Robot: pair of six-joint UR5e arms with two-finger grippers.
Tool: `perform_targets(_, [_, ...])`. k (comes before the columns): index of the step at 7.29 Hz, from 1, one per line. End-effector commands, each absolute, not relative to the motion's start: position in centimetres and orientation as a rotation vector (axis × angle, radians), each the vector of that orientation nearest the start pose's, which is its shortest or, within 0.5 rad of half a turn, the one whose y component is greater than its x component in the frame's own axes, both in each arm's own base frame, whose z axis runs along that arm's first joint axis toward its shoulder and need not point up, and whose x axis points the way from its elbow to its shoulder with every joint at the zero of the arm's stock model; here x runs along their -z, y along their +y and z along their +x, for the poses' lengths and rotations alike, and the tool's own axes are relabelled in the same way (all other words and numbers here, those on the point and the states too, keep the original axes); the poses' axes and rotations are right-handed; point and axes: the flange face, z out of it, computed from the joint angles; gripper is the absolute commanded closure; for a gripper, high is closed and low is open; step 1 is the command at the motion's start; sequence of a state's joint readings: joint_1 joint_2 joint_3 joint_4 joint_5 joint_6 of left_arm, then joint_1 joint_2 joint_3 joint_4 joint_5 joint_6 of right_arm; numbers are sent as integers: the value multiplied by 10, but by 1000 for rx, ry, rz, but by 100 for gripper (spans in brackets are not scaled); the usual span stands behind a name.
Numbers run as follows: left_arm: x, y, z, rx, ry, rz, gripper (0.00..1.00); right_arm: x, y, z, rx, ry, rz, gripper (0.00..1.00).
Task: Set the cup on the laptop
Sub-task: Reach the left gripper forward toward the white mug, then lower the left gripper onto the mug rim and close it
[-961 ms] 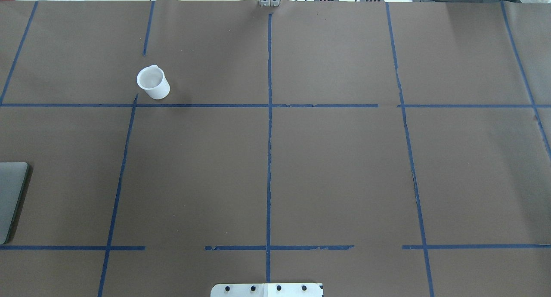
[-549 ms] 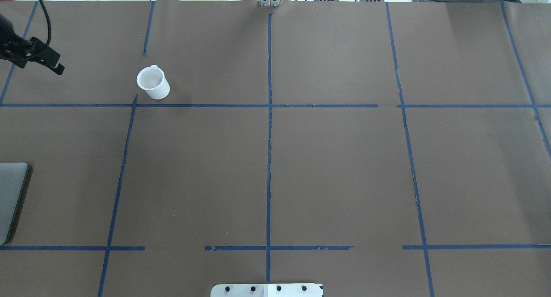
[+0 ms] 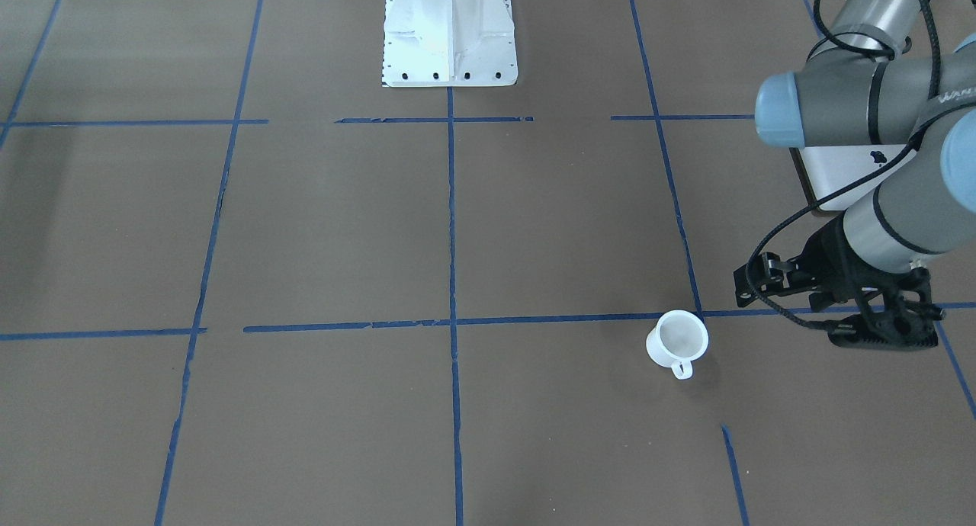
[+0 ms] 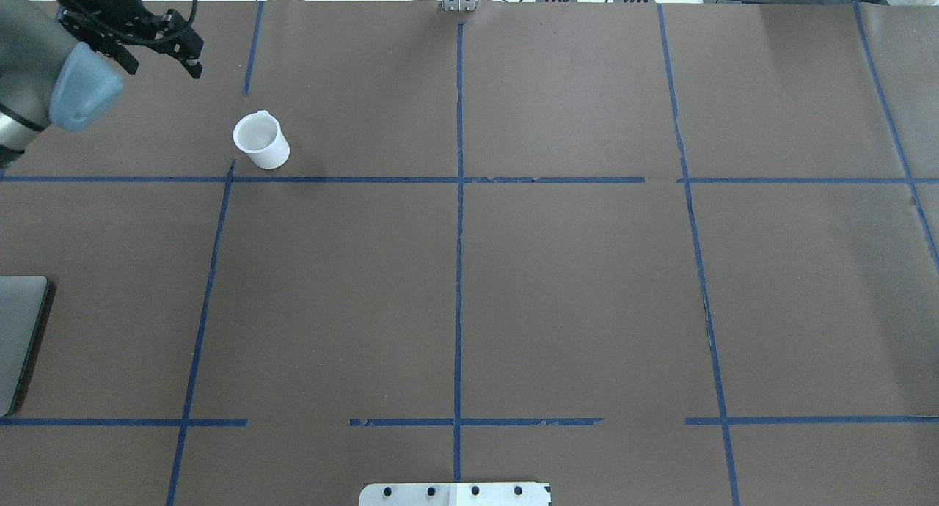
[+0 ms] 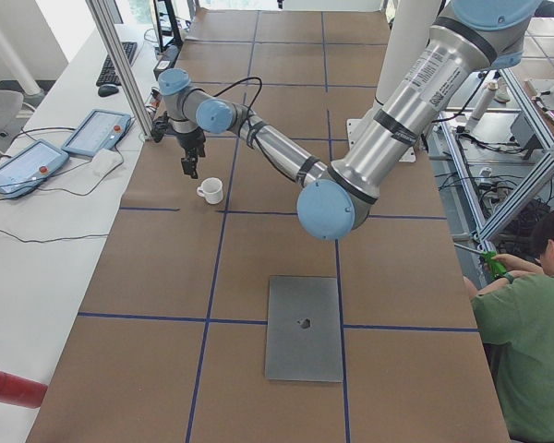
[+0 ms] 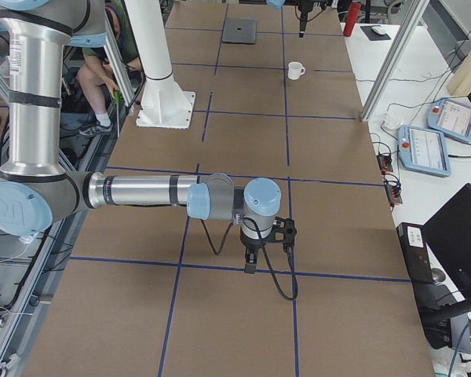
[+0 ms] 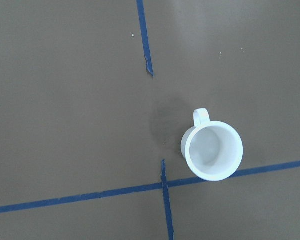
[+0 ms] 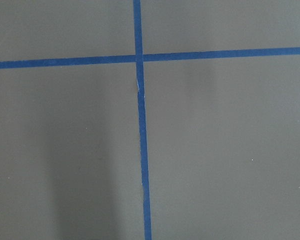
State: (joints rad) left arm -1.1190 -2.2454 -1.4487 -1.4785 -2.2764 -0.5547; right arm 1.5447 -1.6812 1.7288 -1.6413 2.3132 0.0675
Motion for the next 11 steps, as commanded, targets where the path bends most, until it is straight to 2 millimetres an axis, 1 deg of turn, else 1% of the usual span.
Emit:
perform_targets(1, [-310, -706, 315, -3, 818, 37, 0, -642, -444, 54, -48, -741, -57, 0])
perform_targets(2, [-326, -716, 341, -4, 828, 34, 0, -642, -444, 54, -48, -741, -57, 0])
perform_targets(3, [-344, -713, 362, -11, 840, 33, 0, -642, -444, 54, -48, -741, -57, 0])
perform_targets(4, [-354, -713, 375, -15, 822, 54, 0, -642, -444, 54, -48, -741, -57, 0])
perform_targets(6, [-377, -713, 388, -24, 813, 59, 0, -642, -444, 54, -48, -741, -57, 0])
perform_targets(8, [-389, -715, 392, -21, 815, 58, 0, -642, -444, 54, -48, -741, -57, 0])
perform_targets(9, [-396, -711, 400, -16, 817, 49, 1, -642, -444, 54, -48, -741, -57, 0])
perform_targets(10, [-396, -704, 412, -11, 820, 35, 13, -642, -444, 54, -48, -741, -57, 0])
perform_targets(11, [-398, -698, 422, -20, 818, 26, 13, -642, -444, 54, -48, -741, -57, 0])
